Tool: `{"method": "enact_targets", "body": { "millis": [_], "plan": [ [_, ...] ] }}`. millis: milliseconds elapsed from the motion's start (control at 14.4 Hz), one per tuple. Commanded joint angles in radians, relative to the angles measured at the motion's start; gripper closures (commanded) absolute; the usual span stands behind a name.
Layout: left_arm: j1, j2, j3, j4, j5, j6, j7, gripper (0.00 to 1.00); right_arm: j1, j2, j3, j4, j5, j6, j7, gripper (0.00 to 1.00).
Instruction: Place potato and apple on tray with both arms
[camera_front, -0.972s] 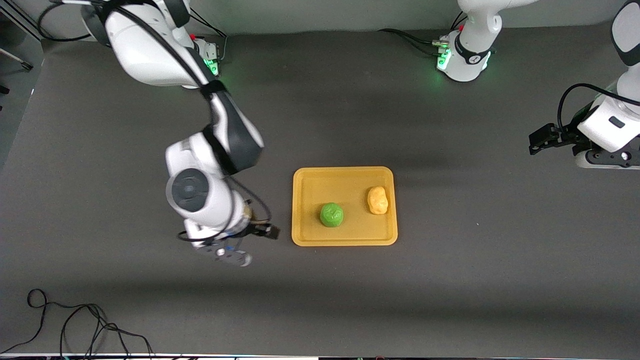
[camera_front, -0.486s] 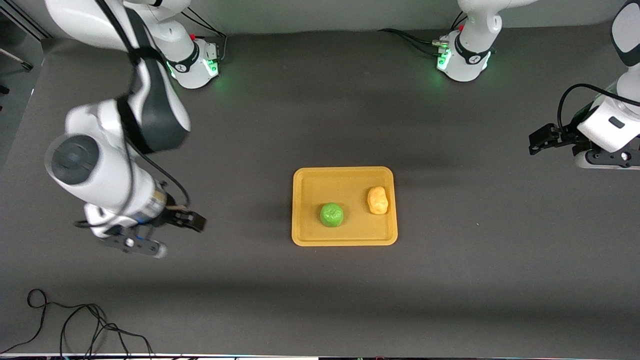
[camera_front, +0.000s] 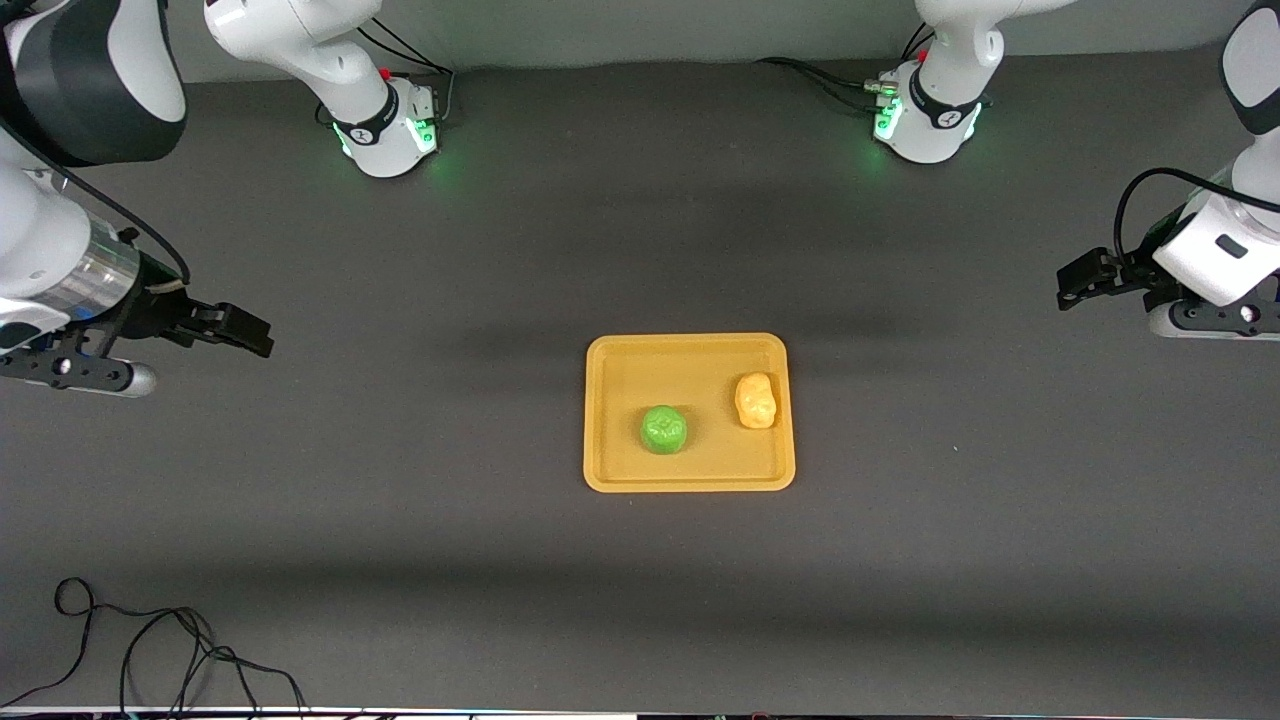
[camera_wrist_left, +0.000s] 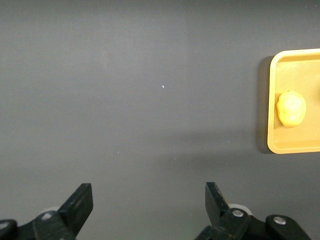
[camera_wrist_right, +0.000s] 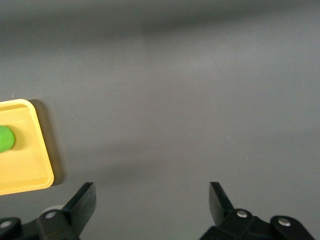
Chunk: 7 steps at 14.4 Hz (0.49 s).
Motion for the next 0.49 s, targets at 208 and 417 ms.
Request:
{"method": "enact_targets", "body": {
  "millis": [208,417],
  "plan": [
    [-0.003,-0.01,-0.001,-0.006,-0.005,-0.002,0.013,0.0,-0.289,0.003,0.297,-0.025,-0.007,0.073,-0.021,0.0],
    [-0.003,-0.01,-0.001,-0.006,-0.003,-0.004,0.012,0.0,-0.298,-0.033,0.303,-0.049,-0.006,0.081,-0.021,0.0]
  ]
}}
